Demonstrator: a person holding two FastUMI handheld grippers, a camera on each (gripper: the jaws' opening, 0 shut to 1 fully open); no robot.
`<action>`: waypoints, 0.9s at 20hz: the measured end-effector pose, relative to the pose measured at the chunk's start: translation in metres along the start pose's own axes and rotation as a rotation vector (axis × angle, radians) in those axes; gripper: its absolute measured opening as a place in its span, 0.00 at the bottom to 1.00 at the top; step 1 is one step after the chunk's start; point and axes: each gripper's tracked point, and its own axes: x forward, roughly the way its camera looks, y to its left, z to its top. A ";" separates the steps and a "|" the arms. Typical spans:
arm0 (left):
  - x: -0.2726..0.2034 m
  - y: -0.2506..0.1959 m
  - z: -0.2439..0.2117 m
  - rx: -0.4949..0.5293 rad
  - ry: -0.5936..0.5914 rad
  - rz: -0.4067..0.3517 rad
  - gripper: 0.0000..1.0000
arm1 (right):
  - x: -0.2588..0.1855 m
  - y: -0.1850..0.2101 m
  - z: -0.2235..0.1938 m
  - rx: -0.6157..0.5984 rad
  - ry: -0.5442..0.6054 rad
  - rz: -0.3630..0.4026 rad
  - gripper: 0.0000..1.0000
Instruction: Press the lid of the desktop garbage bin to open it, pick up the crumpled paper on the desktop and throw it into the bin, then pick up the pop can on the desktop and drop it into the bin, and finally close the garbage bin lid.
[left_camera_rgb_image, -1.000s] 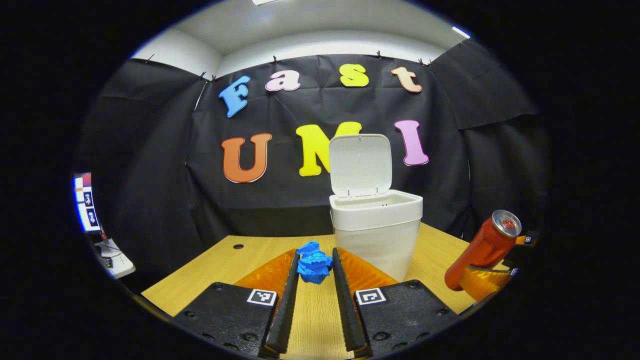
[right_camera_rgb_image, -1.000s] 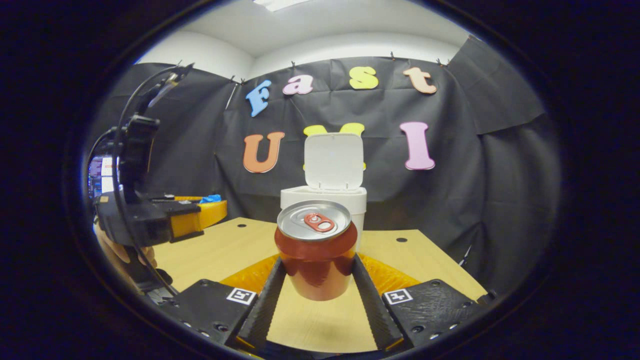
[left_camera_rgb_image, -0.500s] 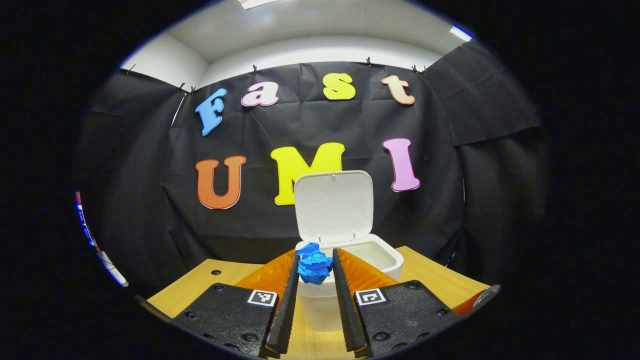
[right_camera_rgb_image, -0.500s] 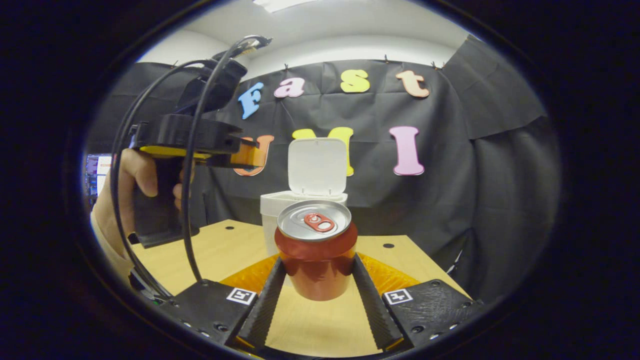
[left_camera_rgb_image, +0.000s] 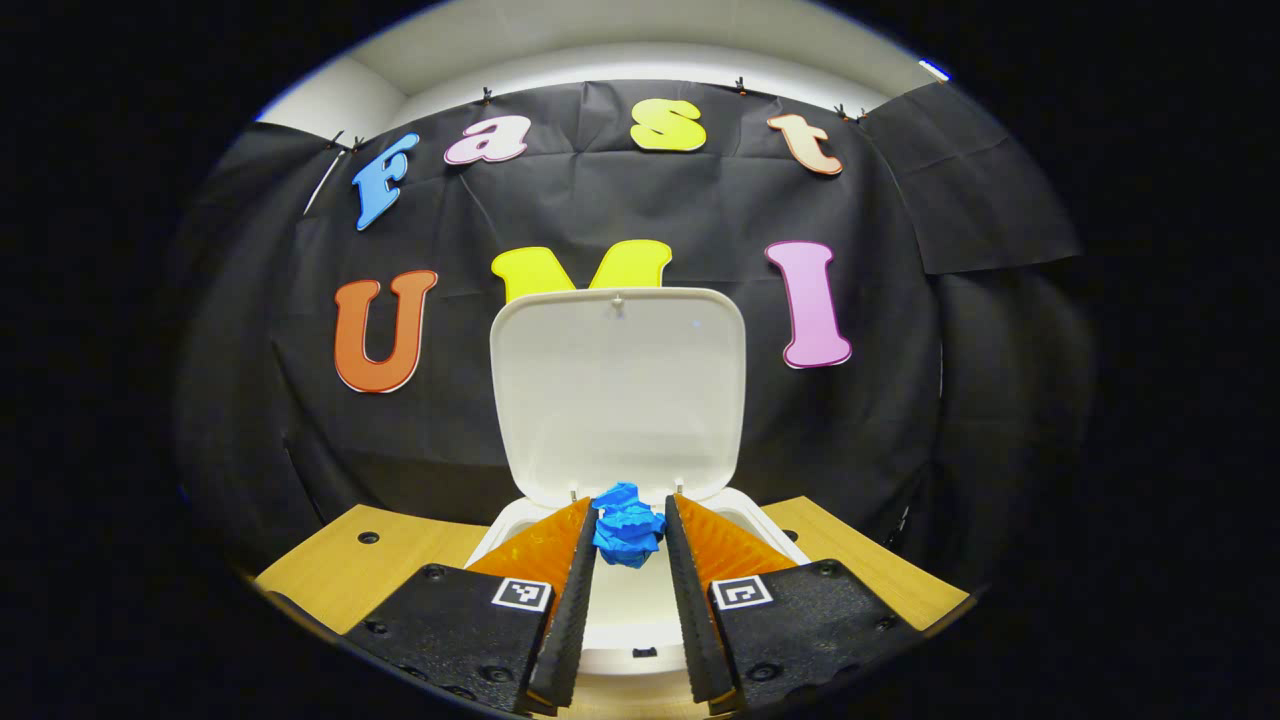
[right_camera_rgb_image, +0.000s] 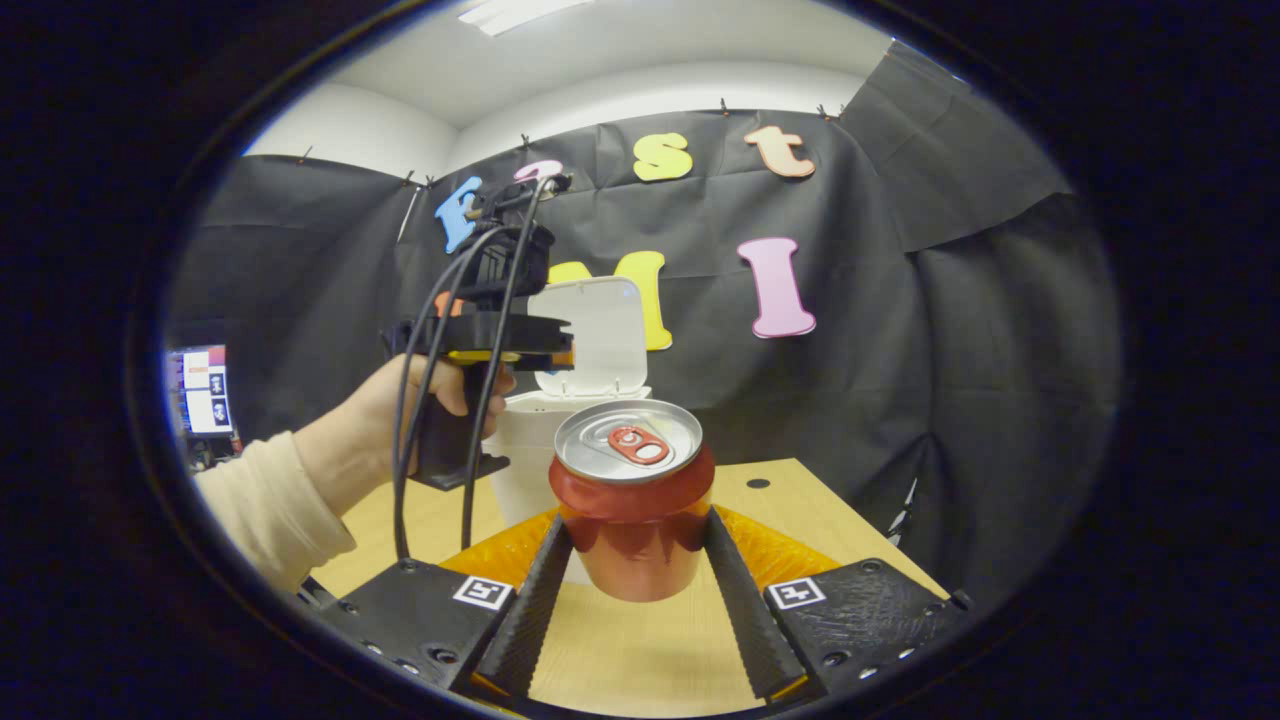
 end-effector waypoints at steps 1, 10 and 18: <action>0.006 0.000 -0.003 -0.010 0.004 -0.003 0.45 | 0.001 0.000 -0.001 -0.001 0.003 -0.002 0.78; -0.003 -0.006 -0.007 0.024 -0.036 -0.037 0.64 | 0.009 0.021 -0.018 -0.060 0.028 0.014 0.78; -0.055 0.020 -0.004 0.015 -0.050 -0.019 0.98 | 0.005 0.040 -0.021 -0.101 0.012 0.025 0.77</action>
